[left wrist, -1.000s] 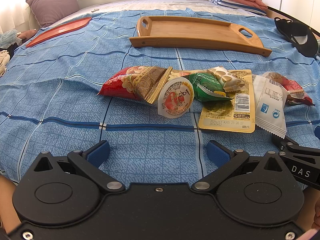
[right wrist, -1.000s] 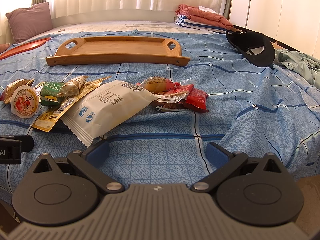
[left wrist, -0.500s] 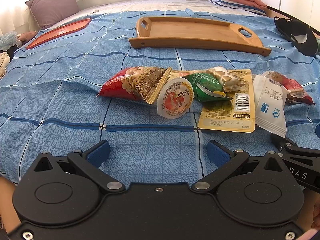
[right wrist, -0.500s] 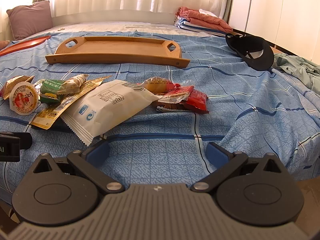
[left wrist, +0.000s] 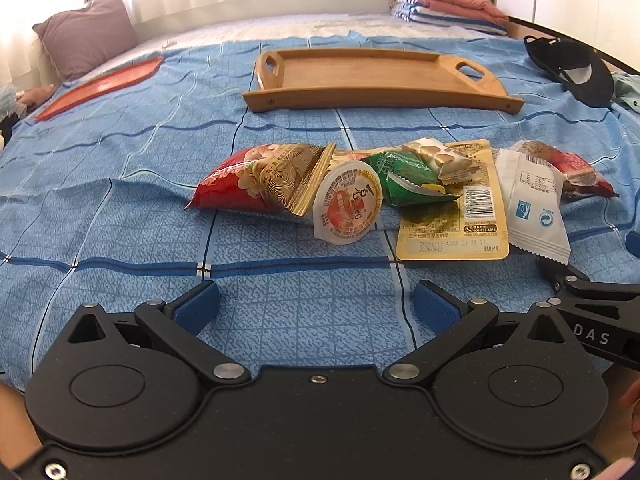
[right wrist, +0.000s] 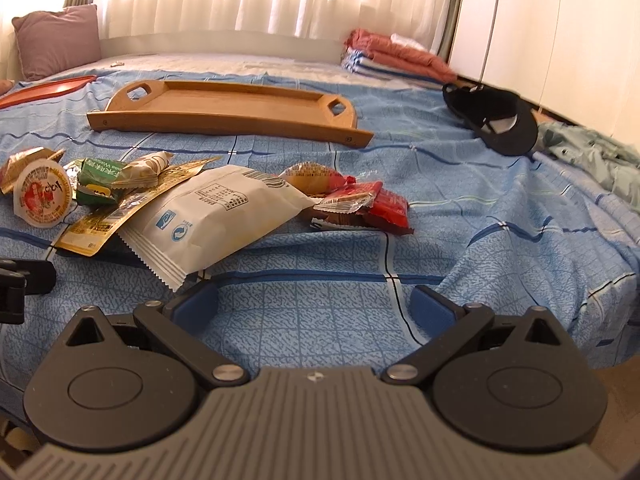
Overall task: Organize snacks
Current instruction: 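Grasp the red chip bag with the left tool while the right tool grasps the white bread packet, then carry the red chip bag and white packet onto the wooden tray with both tools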
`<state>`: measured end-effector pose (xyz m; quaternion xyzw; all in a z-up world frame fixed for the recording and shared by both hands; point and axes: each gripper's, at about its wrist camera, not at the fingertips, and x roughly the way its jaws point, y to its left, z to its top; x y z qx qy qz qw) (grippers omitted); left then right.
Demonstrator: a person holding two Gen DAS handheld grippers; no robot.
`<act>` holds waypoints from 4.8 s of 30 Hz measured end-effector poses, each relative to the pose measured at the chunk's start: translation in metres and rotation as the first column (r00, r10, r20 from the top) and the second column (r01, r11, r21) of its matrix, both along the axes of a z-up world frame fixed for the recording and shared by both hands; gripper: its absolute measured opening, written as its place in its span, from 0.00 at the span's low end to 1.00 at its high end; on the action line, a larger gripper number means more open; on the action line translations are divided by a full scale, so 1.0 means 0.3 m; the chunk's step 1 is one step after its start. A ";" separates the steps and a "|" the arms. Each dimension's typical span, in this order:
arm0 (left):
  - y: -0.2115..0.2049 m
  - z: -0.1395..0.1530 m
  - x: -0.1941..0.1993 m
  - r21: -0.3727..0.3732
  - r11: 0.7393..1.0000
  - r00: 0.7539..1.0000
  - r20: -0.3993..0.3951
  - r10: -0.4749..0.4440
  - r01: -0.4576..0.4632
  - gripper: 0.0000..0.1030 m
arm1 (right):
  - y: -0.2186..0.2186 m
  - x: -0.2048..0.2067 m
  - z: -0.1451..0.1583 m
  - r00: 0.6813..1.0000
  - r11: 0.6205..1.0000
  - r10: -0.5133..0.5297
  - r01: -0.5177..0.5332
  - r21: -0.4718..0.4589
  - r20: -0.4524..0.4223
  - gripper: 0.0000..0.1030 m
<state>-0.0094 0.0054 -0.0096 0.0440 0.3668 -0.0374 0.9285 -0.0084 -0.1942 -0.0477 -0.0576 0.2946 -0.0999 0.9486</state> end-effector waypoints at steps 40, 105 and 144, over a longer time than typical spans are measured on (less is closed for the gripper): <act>0.193 0.049 0.234 -0.321 0.921 0.974 -0.024 0.227 -0.222 0.93 | 0.068 0.201 0.060 0.968 0.956 0.251 -0.252 0.147 0.025 0.89; 0.175 0.147 0.299 -0.314 0.946 0.989 0.093 0.118 -0.083 0.44 | -0.010 0.426 0.076 0.952 0.807 0.299 -0.211 0.552 -0.072 0.56; -0.101 0.279 0.920 -0.359 0.925 0.992 0.068 -0.109 0.127 0.42 | -0.307 0.833 0.296 0.977 0.920 0.215 -0.200 0.338 -0.007 0.49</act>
